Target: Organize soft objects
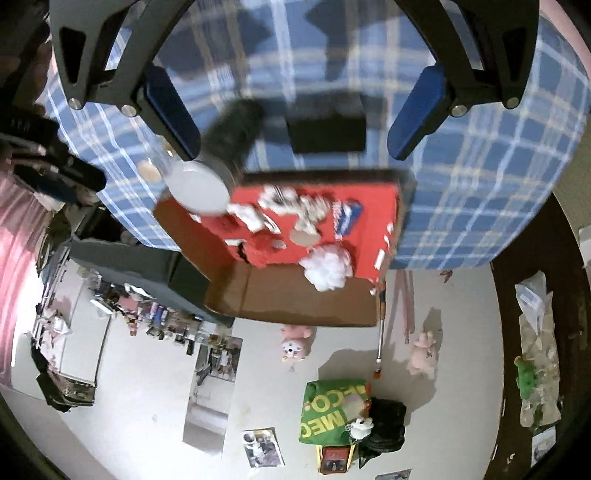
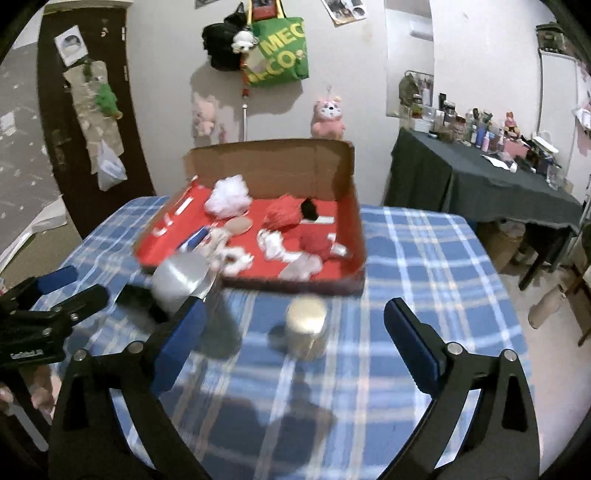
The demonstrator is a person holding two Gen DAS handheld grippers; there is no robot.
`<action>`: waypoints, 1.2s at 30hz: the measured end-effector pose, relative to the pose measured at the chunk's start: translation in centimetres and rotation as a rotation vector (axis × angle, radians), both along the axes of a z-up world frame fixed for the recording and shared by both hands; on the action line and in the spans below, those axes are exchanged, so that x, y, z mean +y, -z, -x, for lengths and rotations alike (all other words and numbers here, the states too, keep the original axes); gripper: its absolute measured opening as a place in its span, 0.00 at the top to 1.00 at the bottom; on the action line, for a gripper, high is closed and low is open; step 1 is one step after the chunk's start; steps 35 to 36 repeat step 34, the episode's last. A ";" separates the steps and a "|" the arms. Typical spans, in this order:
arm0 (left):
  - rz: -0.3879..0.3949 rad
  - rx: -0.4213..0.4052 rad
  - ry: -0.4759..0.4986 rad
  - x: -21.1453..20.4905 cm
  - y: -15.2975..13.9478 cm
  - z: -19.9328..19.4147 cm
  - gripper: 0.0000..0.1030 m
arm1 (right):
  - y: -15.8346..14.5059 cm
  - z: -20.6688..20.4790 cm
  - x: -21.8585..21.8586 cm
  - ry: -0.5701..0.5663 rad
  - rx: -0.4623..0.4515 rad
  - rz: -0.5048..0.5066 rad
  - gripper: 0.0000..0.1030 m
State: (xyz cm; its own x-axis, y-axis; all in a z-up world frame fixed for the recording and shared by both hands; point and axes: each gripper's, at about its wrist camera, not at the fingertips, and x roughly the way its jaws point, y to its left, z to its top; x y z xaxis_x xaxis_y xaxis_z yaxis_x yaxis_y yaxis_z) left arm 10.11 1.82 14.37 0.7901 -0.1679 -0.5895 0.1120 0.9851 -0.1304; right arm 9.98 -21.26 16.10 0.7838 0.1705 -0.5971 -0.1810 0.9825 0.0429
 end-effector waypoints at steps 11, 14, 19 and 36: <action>-0.047 0.155 -0.010 -1.7 9.4 1.0 0.00 | 10.2 1.3 1.1 0.023 0.153 0.008 0.03; -0.059 0.173 -0.024 -1.9 10.7 0.7 0.00 | 11.5 0.5 0.7 0.056 0.175 0.010 0.03; -0.094 0.192 -0.049 -2.4 11.9 -0.1 0.00 | 12.9 -0.5 0.5 0.085 0.212 0.032 0.03; -0.133 0.180 -0.073 -2.9 12.3 -0.2 0.00 | 13.4 -0.4 0.6 0.111 0.199 0.068 0.02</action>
